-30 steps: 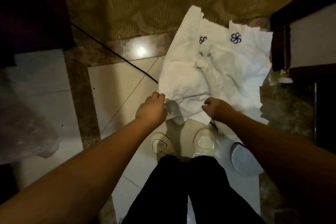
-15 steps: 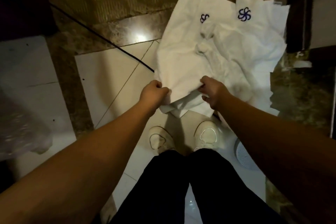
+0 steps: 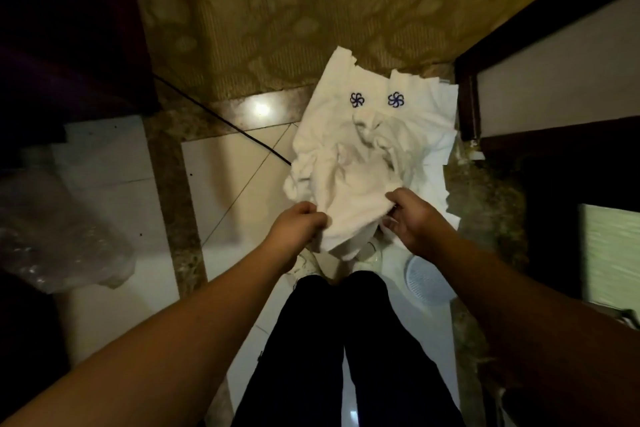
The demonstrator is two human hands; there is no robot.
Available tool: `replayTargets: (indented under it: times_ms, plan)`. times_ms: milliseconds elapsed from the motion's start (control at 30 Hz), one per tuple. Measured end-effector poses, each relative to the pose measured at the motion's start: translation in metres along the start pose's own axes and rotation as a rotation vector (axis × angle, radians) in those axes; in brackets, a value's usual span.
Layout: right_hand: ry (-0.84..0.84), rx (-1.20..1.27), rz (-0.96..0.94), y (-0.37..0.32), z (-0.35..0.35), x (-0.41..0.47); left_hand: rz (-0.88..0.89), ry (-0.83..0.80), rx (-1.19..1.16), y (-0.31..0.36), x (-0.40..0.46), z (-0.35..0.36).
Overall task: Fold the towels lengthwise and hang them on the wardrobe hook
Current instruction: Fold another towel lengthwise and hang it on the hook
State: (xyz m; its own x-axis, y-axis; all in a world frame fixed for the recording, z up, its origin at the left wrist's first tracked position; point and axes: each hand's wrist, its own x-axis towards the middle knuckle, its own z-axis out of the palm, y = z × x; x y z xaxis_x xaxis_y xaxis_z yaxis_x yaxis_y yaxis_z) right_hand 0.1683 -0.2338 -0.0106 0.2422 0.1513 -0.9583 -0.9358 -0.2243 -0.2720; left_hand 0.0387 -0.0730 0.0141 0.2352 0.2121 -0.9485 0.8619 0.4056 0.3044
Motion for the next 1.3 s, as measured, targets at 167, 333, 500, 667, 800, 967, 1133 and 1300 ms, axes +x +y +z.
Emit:
replayTargets:
  times_ms: [167,333,500,667,800,967,1133,1300]
  plan:
    - [-0.176,-0.094,-0.139,-0.044,0.025,-0.096,0.014,0.011,-0.094,0.031,-0.084,-0.012]
    - [-0.297,-0.117,-0.211,-0.074,0.052,-0.197,0.080,0.012,-0.111,0.060,-0.175,-0.024]
    - [-0.355,-0.465,-0.448,-0.100,0.071,-0.298,0.169,0.021,-0.040,0.089,-0.270,-0.035]
    - [-0.496,-1.018,-0.993,-0.121,0.095,-0.395,0.425,0.144,-0.242,0.128,-0.365,-0.046]
    - [-0.550,-1.453,-1.441,-0.126,0.106,-0.446,0.412,-0.029,-0.476,0.143,-0.429,-0.054]
    - [-0.468,-1.422,-1.773,-0.115,0.098,-0.490,0.590,0.043,-0.530,0.138,-0.491,-0.063]
    - [-0.202,-0.704,-1.257,-0.108,0.089,-0.510,0.699,0.100,-0.637,0.122,-0.544,-0.069]
    - [-0.407,-0.435,-0.558,-0.092,0.095,-0.493,0.805,0.052,-0.697,0.083,-0.608,-0.077]
